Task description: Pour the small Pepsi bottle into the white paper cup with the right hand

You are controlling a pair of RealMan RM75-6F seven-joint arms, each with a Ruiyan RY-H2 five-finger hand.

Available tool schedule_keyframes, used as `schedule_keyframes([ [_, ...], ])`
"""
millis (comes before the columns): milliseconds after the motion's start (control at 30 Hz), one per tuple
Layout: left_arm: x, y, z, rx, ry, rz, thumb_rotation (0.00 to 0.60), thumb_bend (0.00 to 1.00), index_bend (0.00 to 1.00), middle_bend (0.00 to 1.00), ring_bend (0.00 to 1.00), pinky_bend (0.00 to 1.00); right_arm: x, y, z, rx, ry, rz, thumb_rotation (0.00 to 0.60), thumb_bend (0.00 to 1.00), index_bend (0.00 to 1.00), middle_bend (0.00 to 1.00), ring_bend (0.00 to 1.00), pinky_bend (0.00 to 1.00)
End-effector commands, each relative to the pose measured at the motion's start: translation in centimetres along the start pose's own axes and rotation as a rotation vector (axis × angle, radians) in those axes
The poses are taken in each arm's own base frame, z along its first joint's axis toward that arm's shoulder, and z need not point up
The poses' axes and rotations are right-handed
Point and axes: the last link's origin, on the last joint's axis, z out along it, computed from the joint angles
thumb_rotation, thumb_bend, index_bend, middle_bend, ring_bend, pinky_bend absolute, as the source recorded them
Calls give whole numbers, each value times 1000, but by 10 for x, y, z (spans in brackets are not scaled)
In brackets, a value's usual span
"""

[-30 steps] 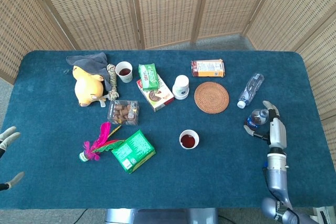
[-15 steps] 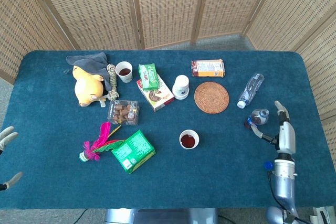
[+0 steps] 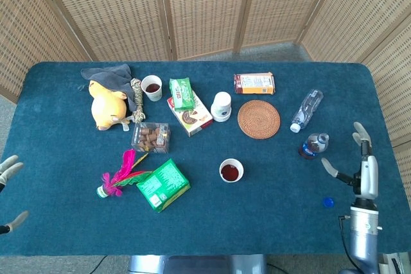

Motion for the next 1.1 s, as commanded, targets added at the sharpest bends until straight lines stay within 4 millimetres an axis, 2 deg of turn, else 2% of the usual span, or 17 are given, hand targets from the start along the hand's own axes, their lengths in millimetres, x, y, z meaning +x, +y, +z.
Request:
schedule_keyframes([
  [33, -2, 1, 1, 5, -4, 10, 600, 333, 0, 0, 0, 0, 7, -8, -6, 54, -25, 31, 401, 0, 45, 0, 0, 181],
  [167, -6, 2, 3, 12, -13, 27, 600, 334, 0, 0, 0, 0, 12, -12, -11, 133, -77, -21, 401, 0, 69, 0, 0, 190],
  [333, -9, 2, 3, 22, -20, 40, 600, 333, 0, 0, 0, 0, 16, -12, -16, 197, -138, -203, 401, 0, 69, 0, 0, 190],
  [633, -9, 2, 4, 32, -11, 50, 600, 333, 0, 0, 0, 0, 20, -8, -25, 157, -224, -429, 414, 0, 68, 0, 0, 190],
  [833, -11, 4, 6, 33, -8, 62, 600, 334, 0, 0, 0, 0, 27, -12, -27, 152, -196, -513, 421, 0, 67, 0, 0, 187],
  [1000, -12, 6, 4, 37, -1, 75, 600, 333, 0, 0, 0, 0, 38, -18, -29, 142, -115, -572, 516, 0, 67, 0, 0, 174],
  [1100, -13, 7, 4, 36, 1, 78, 600, 334, 0, 0, 0, 0, 42, -22, -32, 129, -81, -590, 543, 0, 67, 0, 0, 173],
])
